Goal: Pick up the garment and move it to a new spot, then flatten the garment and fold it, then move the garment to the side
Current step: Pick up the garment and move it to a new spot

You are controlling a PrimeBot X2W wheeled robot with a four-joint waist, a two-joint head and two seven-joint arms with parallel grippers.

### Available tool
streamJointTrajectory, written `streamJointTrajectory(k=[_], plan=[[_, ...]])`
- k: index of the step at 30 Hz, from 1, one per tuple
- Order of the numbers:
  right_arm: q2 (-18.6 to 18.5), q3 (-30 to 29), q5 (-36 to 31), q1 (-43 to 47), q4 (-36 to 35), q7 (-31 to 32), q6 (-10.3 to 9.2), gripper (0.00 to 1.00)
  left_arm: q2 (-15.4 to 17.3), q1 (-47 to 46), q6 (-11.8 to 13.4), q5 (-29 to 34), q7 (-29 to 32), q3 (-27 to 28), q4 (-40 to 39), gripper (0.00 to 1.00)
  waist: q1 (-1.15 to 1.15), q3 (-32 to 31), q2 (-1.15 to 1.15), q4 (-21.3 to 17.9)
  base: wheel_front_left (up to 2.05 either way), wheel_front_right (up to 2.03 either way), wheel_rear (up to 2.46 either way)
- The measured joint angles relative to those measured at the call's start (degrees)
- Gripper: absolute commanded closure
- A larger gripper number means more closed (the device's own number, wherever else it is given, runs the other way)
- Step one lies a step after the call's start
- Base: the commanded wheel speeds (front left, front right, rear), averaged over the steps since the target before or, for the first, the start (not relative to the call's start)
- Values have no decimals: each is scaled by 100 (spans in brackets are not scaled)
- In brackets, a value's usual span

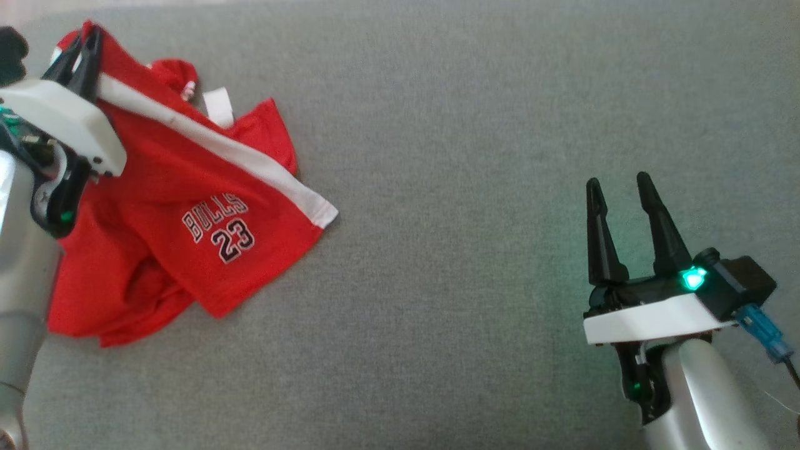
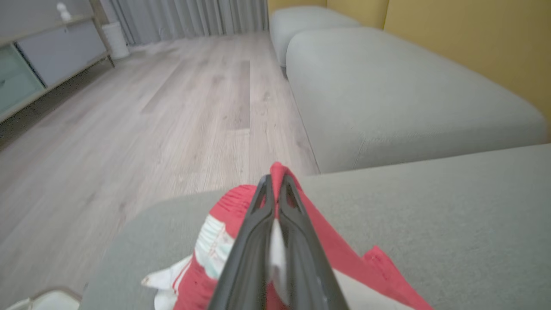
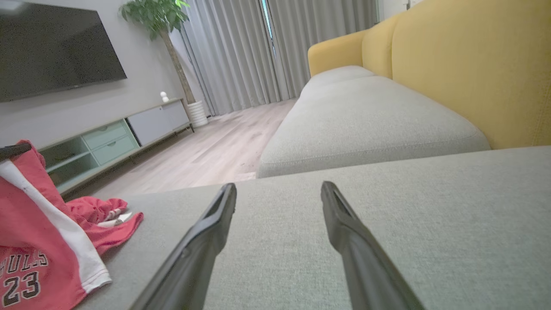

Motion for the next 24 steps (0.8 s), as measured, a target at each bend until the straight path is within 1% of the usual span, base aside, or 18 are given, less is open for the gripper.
streamJointTrajectory(k=[3, 9, 13, 16, 18, 20, 22, 24], plan=[[0, 20, 130, 18, 48, 0, 0, 0, 36, 0, 13, 0, -161, 0, -300, 100, 0, -251, 0, 25, 0, 0, 0], [0, 84, 302, 175, 108, 0, 0, 0, 121, 50, 337, -125, -471, 213, -1272, 100, -1, -695, 0, 37, 0, 0, 0], [0, 114, 371, 283, 137, 0, 0, 0, 131, 355, 503, -148, -434, 192, -2025, 100, -2, -839, 0, -28, 0, 0, 0], [1, 105, 396, 281, 132, 0, 0, 0, 116, 652, 641, -149, -334, 146, -2442, 100, 0, -852, 0, -136, 0, 0, 0], [0, 98, 423, 275, 121, 0, 0, 0, 81, 790, 720, -149, -283, 75, -2733, 100, 0, -844, 0, -226, 0, 0, 0], [1, 105, 426, 270, 108, 0, 0, 0, 48, 821, 766, -149, -261, 19, -2860, 100, 0, -835, 0, -279, 0, 0, 0], [1, 110, 427, 245, 75, 0, 0, 0, -90, 836, 797, -149, -234, -57, -3054, 100, 0, -812, 0, -401, 0, 0, 0], [0, 123, 432, 232, 34, 0, 0, 0, -261, 833, 879, -149, -235, -142, -3217, 100, 0, -783, 0, -551, 0, 0, 0]])
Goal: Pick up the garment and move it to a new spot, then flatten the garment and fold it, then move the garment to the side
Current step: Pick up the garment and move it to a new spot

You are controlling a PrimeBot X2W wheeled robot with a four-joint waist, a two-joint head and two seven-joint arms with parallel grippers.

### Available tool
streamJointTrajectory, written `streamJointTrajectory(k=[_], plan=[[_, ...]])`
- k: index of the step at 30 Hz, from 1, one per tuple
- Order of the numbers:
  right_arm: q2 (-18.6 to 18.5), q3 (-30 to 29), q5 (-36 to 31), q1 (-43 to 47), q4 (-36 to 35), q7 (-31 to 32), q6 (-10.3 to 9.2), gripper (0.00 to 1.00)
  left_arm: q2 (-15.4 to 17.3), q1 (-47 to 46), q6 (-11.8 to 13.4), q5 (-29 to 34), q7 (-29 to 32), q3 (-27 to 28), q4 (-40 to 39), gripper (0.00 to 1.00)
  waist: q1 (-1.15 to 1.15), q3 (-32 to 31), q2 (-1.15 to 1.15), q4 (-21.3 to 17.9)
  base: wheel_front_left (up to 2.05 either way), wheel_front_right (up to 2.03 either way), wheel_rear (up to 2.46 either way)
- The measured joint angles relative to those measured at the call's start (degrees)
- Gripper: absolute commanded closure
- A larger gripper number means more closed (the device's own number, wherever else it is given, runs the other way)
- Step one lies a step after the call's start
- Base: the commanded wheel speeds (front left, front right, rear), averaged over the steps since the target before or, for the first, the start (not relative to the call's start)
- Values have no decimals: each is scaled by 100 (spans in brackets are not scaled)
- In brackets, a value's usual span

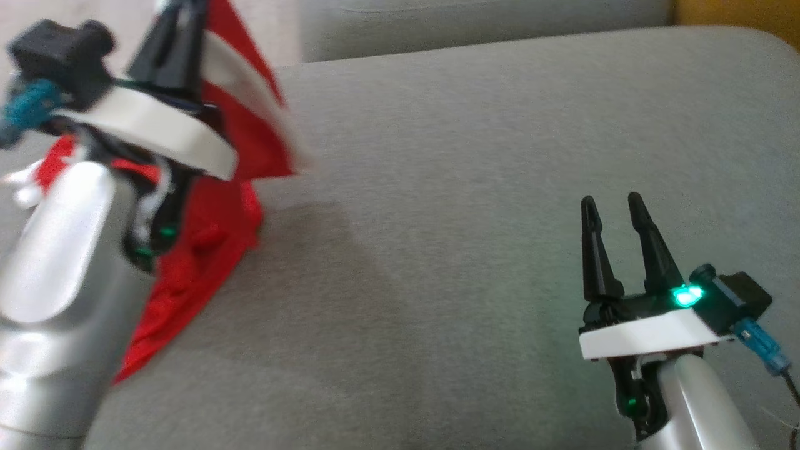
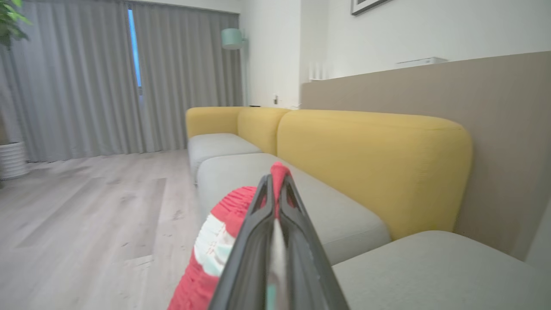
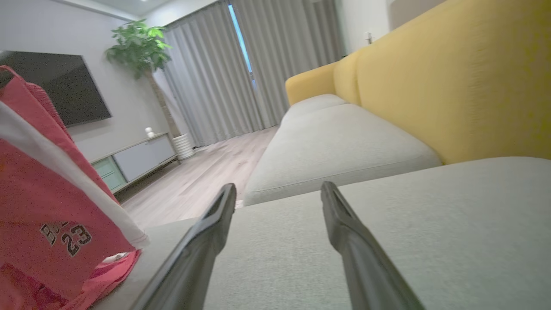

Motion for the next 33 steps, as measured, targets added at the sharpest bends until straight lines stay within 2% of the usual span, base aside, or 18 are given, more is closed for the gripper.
streamJointTrajectory(k=[6, 10, 16, 18, 22, 28, 29, 30, 33], plan=[[1, 140, 220, -226, -96, 0, 0, 0, -572, -99, 114, 19, -29, -312, -70, 100, 0, 105, 0, -627, 0, 0, 0], [-1, 310, 359, -373, -171, 0, 0, 0, -1061, -455, 140, 19, -245, -443, 240, 100, 1, 159, 0, -1151, 0, 0, 0], [-4, 392, 520, -415, -259, 0, 0, 0, -1788, -1109, 215, 10, -904, -394, 751, 100, 0, 283, 0, -1897, 0, 0, 0], [-5, 387, 550, -453, -286, -1, 0, 0, -1931, -1201, 240, 9, -1179, -346, 924, 100, 0, 340, 0, -2059, 0, 0, 0], [-5, 291, 547, -453, -314, -1, 0, 0, -1964, -1127, 233, -11, -1528, -236, 1390, 100, 2, 466, 0, -2086, 0, 0, 0], [-5, 175, 412, -448, -314, -1, 0, 0, -1736, 4, 154, -45, -1780, -261, 2225, 100, 1, 494, 0, -1698, 0, 0, 0], [-4, 167, 379, -448, -313, -1, 0, 0, -1674, 216, 156, -35, -1806, -283, 2384, 8, 1, 497, 0, -1625, 0, 0, 0], [-4, 153, 337, -446, -311, -1, 0, 0, -1613, 419, 159, -9, -1830, -299, 2536, 0, 1, 498, 0, -1547, 0, 0, 0], [-4, 102, 216, -444, -287, -1, 0, 0, -1467, 853, 182, 111, -1905, -315, 2853, 0, 1, 490, 0, -1311, 0, 0, 0]])
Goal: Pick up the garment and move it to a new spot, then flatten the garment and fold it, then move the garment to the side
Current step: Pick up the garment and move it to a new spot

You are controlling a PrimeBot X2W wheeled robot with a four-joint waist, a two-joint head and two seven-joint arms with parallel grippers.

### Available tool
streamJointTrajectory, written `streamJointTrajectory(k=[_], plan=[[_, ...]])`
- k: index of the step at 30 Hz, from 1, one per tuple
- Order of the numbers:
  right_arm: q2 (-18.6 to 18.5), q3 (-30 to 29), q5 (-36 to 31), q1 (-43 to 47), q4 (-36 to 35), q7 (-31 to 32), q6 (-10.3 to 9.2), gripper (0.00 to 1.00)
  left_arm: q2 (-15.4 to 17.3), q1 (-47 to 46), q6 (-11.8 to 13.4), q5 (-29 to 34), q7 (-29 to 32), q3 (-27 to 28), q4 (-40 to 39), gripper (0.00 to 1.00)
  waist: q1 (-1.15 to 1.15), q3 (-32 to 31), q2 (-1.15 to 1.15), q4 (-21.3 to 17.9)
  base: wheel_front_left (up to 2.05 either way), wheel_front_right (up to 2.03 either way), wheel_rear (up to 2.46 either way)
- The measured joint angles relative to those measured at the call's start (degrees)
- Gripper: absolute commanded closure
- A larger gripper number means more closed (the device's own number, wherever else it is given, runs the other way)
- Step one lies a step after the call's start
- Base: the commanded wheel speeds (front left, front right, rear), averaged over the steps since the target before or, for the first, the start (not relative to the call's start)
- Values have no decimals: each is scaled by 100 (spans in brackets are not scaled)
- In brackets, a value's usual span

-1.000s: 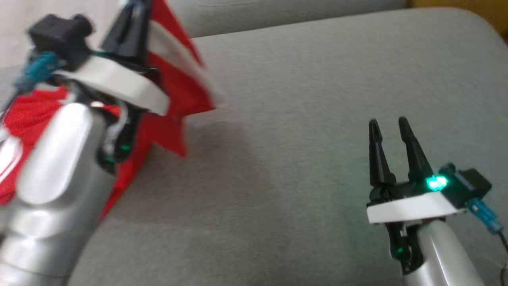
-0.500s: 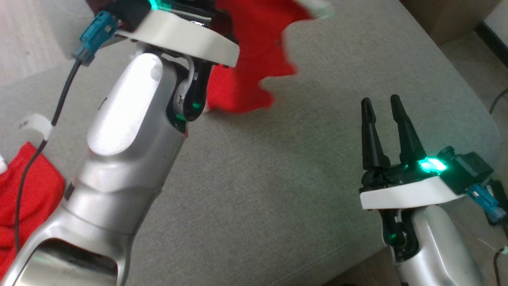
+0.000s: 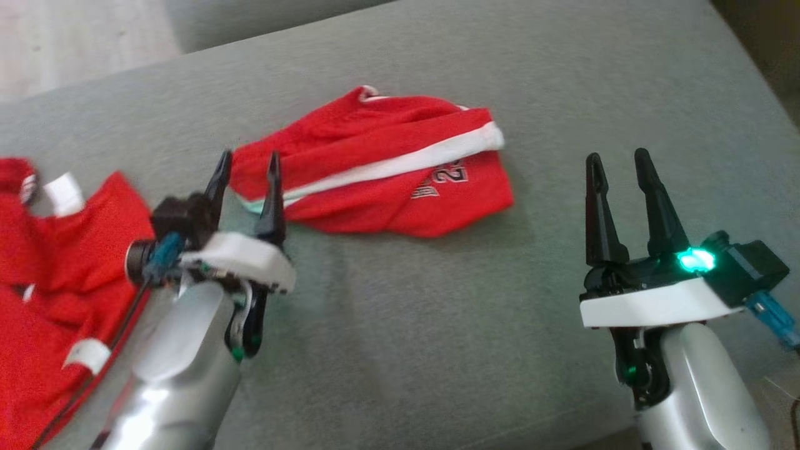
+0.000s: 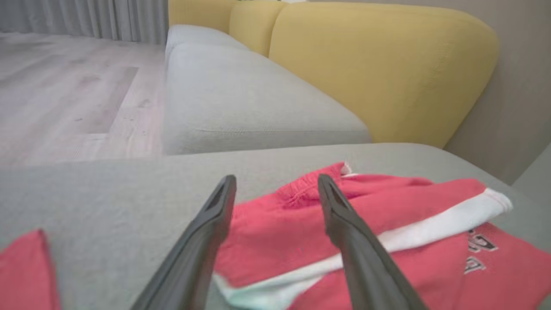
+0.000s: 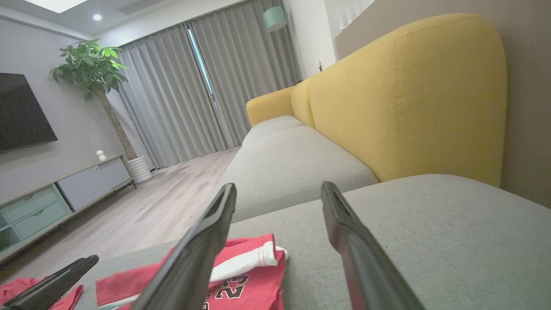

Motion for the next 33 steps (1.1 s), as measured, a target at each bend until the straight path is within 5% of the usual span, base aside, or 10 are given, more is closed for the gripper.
streamJointTrajectory(k=[4, 18, 33], plan=[[0, -59, -149, 23, 52, 0, 0, 0, 33, 234, 9, 97, -76, 170, -55, 0, 0, -59, 0, 310, 0, 0, 0], [1, -200, -390, 555, 330, 0, 0, 0, -54, 2292, -259, 1757, -93, 1440, -2338, 0, -1, -651, 0, 1209, 0, 0, 0], [4, -784, -810, 346, 1053, 1, 0, 0, -563, 2808, -614, 2273, -93, 1993, -2738, 0, 0, -557, 0, 1665, 0, 0, 0]])
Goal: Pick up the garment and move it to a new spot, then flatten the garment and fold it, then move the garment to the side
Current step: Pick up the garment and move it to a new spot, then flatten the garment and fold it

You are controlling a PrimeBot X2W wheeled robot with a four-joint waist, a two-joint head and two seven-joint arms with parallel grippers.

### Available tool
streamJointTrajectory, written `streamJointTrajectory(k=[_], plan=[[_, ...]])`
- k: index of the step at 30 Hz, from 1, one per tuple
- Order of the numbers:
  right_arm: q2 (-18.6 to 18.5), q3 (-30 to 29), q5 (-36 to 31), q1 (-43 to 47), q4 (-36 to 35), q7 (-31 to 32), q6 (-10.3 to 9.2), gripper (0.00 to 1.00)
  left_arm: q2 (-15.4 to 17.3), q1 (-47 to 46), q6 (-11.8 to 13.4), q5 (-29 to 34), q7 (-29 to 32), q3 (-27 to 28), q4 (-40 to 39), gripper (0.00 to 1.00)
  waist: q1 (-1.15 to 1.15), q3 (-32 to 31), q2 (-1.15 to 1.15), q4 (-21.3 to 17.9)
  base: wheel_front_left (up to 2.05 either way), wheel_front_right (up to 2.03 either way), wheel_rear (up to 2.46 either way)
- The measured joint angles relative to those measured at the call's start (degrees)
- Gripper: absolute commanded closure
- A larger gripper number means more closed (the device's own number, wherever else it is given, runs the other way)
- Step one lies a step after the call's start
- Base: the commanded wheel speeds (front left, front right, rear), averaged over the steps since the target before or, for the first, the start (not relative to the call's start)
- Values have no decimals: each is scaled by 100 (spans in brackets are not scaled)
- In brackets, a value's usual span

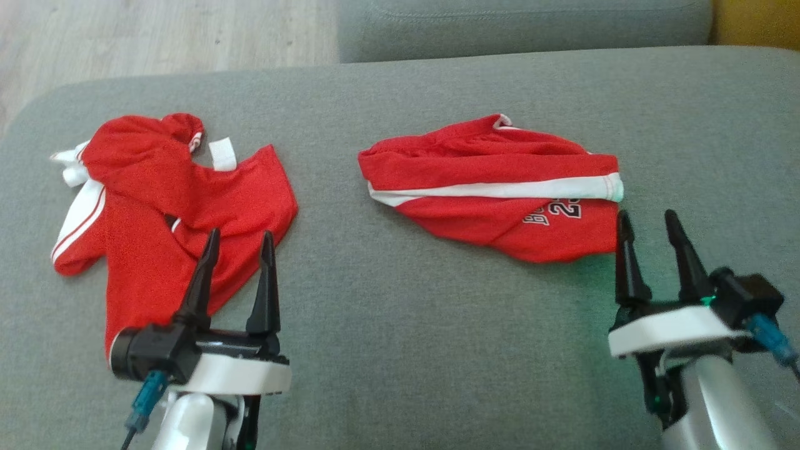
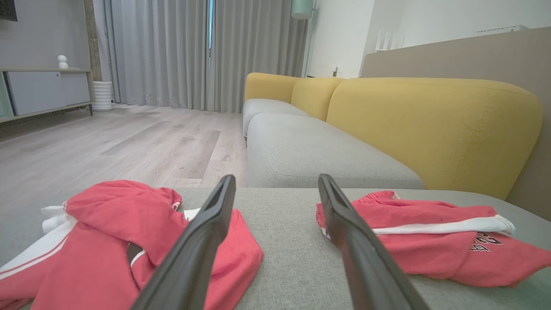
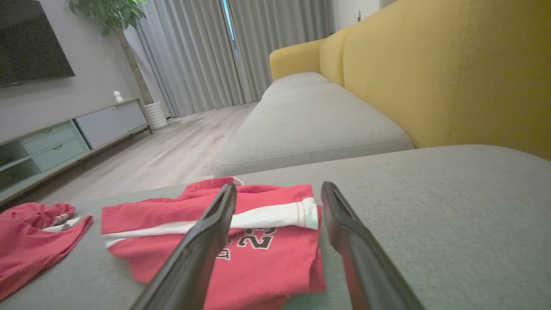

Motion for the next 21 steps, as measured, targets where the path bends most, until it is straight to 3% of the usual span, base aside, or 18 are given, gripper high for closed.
streamJointTrajectory(k=[10, 21], plan=[[-3, -553, -383, -1093, 1822, 1, 0, 0, -130, -101, -152, 38, 0, 97, 149, 0, 1, 189, 0, 275, 0, 0, 0], [-5, -786, -378, -1925, 3065, 1, 0, 0, -143, -221, -200, 34, 0, 88, 215, 0, 0, 352, 0, 437, 0, 0, 0]])
